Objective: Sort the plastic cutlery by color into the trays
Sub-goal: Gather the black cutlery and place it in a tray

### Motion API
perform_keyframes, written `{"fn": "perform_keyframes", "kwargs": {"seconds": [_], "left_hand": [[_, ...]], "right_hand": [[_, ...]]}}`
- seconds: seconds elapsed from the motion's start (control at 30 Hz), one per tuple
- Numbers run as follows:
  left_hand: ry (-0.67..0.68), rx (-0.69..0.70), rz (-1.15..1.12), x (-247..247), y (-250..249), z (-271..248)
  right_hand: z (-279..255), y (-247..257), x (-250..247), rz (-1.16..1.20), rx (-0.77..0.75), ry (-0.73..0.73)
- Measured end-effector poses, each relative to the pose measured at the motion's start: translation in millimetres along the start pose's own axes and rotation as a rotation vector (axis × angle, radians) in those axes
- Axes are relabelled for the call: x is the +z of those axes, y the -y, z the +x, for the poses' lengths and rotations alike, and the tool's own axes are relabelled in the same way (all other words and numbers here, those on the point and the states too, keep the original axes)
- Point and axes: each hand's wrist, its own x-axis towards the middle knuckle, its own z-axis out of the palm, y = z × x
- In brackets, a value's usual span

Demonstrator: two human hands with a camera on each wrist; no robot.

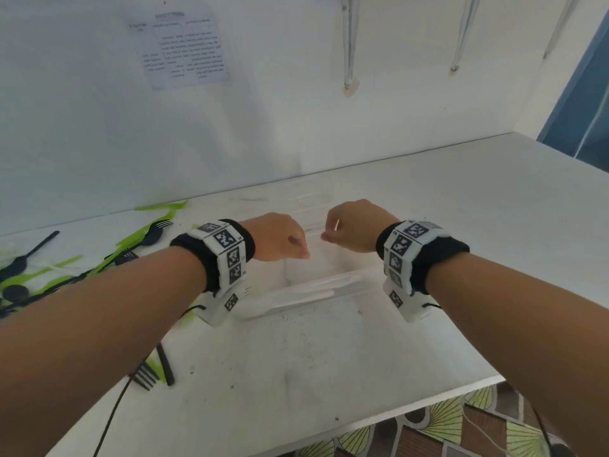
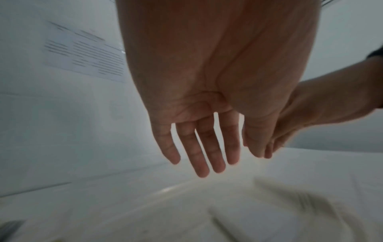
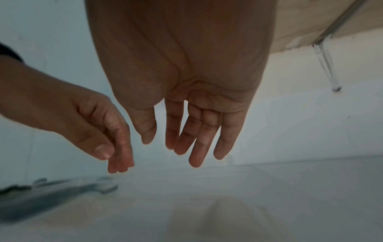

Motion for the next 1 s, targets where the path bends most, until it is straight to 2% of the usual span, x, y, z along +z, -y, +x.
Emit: {"fn": "perform_keyframes", "kwargs": {"seconds": [0.13, 0.3, 0.53, 0.7, 1.0], "left_hand": [[-0.198, -0.193, -0.179, -18.2, 46.3, -37.1], [-0.235, -0.449, -0.276, -23.7, 106.9, -102.6], [-0.252, -0.631, -0.272, -16.0, 185.1, -200.2], [-0.269, -0.712, -0.296, 2.2, 257.4, -277.0], [-0.230, -0.812, -0.290, 43.7, 386.5, -397.9]], "right_hand": [[23.6, 38.0, 3.2, 0.372, -0.013, -0.023], [51.5, 121.6, 15.5, 0.526, -0.100, 0.074], [66.5, 243.7, 42.9, 0.426, -0.251, 0.179], [74.5, 338.5, 77.4, 0.224, -0.345, 0.206], [87.9, 492.1, 152.1, 0.185, -0.367, 0.276]]}}
